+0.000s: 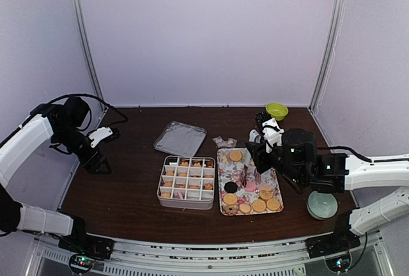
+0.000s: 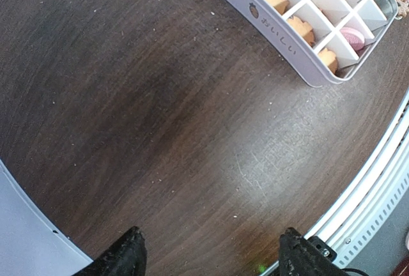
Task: Pack the cookies
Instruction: Adjust the fake cookies on the plate, then pick up the fake cookies from the plate.
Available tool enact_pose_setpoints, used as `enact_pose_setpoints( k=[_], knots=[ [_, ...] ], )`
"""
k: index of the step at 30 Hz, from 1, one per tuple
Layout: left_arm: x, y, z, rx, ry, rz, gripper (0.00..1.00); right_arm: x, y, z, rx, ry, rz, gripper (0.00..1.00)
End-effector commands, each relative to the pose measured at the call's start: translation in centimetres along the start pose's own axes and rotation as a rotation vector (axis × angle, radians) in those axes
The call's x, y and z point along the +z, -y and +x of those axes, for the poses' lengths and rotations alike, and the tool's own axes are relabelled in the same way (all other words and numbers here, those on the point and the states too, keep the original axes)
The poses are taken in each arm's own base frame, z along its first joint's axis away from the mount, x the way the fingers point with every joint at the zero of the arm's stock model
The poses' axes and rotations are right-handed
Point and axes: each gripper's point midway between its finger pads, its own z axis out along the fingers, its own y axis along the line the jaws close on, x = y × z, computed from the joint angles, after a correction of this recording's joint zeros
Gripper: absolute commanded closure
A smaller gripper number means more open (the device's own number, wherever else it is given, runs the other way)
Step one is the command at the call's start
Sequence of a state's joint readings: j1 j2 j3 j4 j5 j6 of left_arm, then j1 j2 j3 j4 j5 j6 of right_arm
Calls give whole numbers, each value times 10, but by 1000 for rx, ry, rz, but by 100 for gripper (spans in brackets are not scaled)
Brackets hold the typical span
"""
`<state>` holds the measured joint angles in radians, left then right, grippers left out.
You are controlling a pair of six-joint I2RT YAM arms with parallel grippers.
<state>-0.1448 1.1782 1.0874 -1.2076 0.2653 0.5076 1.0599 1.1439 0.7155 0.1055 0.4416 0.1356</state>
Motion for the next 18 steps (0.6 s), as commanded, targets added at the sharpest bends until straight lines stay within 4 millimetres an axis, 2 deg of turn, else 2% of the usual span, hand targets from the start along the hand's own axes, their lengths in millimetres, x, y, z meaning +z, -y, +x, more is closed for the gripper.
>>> enact_pose_setpoints(
  k=[1,11,18],
  knots=[
    [-5,-3,-3,-4,9,-6,27,2,-4,-12,32,35,-17,65],
    [-5,-3,-2,-7,6,-11,26,23,8,-5,38,27,19,66],
    [-4,-3,-3,-8,2,-7,26,22,7,12,59,-1,0,66]
  ],
)
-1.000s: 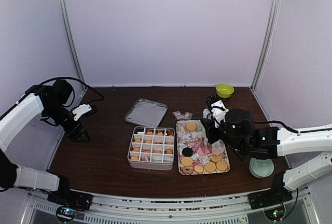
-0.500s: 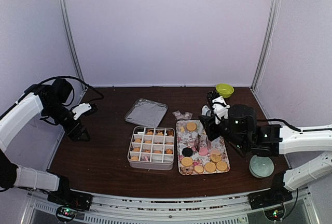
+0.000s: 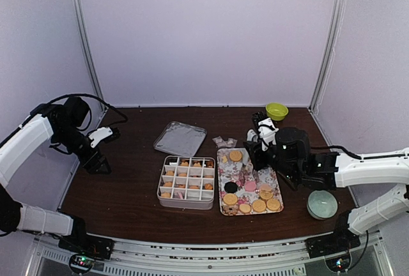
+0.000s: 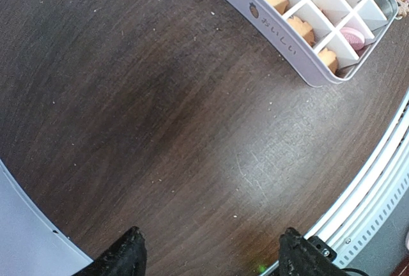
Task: Pack the cookies
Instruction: Pick up the fake cookies from the plate, then place the fake cookies in the empty pocket of the box.
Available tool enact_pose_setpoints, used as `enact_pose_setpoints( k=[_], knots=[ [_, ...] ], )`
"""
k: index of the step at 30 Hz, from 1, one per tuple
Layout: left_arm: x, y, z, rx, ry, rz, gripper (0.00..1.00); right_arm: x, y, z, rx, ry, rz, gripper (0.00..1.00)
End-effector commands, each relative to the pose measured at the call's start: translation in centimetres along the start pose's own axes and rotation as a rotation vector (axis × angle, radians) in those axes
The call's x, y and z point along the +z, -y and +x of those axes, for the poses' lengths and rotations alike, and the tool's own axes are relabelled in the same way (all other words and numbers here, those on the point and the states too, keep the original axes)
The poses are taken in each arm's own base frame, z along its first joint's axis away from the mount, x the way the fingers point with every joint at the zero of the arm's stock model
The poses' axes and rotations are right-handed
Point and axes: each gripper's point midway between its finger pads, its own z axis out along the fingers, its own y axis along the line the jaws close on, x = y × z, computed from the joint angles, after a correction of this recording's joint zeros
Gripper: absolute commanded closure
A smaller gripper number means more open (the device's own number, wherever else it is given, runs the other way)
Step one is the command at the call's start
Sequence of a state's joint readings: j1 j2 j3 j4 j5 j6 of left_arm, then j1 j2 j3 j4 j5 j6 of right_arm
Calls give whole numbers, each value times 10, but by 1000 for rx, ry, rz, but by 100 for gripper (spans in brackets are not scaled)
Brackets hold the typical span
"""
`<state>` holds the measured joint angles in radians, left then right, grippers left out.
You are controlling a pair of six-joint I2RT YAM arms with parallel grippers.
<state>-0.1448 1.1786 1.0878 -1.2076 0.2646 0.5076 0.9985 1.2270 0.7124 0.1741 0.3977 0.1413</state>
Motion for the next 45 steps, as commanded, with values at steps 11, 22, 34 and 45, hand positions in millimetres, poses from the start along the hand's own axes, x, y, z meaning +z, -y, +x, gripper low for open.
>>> enact_pose_setpoints(
  k=[11,22,34,45],
  knots=[
    [-3,-3,-4,-9,2,1,26,-17,11,28,93,-11,-17,66],
    [-3,-3,-4,-11,5,3,27,-41,4,-24,88,67,-60,76],
    [-3,-1,0,-6,-1,-2,26,-60,-100,-106,83,191,-290,77],
    [-4,0,2,-4,3,-7,26,-29,-165,-95,18,160,-348,77]
  ],
)
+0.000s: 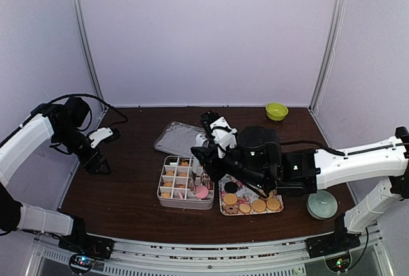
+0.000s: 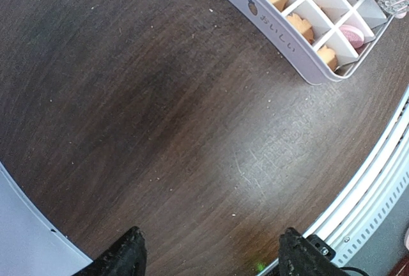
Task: Pack the cookies
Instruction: Place the fake cookies in the empty pocket of the box.
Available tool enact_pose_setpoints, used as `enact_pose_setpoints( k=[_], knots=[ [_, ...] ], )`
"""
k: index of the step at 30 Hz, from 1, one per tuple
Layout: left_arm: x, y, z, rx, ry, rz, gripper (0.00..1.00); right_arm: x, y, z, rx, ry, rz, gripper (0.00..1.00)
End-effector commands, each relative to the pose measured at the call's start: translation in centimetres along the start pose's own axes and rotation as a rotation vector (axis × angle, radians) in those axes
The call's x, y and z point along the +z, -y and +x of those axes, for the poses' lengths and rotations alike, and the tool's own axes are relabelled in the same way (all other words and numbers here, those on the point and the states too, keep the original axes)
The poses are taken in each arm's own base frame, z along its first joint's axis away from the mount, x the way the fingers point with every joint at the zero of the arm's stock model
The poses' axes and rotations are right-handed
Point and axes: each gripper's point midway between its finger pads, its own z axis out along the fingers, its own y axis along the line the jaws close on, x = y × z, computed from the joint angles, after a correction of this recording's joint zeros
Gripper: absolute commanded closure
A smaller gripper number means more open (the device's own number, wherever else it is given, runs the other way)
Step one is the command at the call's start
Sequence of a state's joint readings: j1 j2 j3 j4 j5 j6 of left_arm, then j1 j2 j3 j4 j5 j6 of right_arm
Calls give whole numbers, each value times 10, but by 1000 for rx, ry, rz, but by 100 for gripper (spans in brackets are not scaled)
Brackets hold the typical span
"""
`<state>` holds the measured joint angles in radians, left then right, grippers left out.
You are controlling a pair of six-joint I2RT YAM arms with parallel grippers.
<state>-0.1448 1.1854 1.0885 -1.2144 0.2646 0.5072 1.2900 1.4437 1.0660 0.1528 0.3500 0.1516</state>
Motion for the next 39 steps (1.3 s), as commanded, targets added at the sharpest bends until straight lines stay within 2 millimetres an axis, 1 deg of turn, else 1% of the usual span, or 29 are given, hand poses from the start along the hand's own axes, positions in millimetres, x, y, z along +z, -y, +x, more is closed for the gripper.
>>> enact_pose_setpoints(
  k=[1,8,12,14,17,29,34,39],
  knots=[
    [-6,0,1,-1,13,-15,26,5,-5,-24,12,74,5,77],
    [-7,-1,-2,1,18,-16,26,17,-8,-15,2,65,16,77],
    [-7,-1,-2,0,17,-14,26,20,-10,-12,13,59,6,77],
    [-8,-1,-2,2,18,-16,26,20,-12,-11,14,55,-4,75],
    [-8,-1,-2,3,16,-15,26,20,-13,-7,18,40,-14,69],
    [-8,-1,-3,7,19,-11,27,16,-17,-15,62,48,-53,65],
    [-7,0,-2,6,16,-7,26,15,-10,-19,122,63,-67,66],
    [-6,0,-1,8,13,-5,27,10,7,-27,177,91,-51,66]
  ],
)
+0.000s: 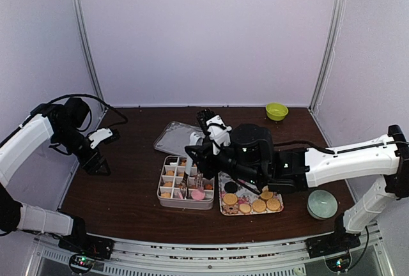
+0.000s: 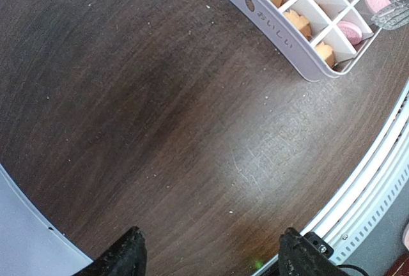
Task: Pack the cookies
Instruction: Place the fake cookies in the empty pocket of the box, then adjust the fake cookies in the empty pocket of the box.
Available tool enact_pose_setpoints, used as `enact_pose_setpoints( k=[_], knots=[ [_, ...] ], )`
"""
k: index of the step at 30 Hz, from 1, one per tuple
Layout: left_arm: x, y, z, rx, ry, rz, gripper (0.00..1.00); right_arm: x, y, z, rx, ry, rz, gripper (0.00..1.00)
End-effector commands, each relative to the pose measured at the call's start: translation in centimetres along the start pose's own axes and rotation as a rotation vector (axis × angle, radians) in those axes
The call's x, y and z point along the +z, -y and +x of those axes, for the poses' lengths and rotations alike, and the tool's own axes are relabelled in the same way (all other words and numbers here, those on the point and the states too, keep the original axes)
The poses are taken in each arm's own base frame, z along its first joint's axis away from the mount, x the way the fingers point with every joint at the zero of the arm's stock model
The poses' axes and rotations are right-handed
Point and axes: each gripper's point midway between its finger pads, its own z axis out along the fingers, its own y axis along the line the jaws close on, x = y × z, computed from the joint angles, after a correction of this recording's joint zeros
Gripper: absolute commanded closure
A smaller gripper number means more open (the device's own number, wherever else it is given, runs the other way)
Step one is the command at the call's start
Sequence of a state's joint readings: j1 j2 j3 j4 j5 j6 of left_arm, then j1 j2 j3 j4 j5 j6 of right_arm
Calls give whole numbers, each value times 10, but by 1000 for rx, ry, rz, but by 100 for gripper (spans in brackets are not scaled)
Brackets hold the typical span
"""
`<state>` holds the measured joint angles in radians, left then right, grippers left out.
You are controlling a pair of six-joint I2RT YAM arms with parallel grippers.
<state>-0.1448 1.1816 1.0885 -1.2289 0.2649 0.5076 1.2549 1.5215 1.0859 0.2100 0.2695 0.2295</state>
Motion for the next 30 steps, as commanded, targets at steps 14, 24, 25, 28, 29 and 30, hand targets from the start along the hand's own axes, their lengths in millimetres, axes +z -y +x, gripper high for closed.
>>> enact_pose_setpoints(
  k=[14,24,25,28,29,30],
  knots=[
    [-5,-3,-4,11,24,-14,27,-9,37,4,120,3,93,66],
    [-4,-2,-4,9,24,-8,27,-17,46,23,149,-11,107,67],
    [-4,-2,-4,7,24,-8,27,-16,45,23,154,-9,103,68],
    [-5,-2,-6,7,27,-9,27,-17,42,17,168,9,87,70],
    [-5,-2,-5,5,26,-8,27,-18,40,14,171,18,78,72],
    [-5,-2,-5,5,27,-7,27,-18,39,9,173,28,72,73]
  ],
)
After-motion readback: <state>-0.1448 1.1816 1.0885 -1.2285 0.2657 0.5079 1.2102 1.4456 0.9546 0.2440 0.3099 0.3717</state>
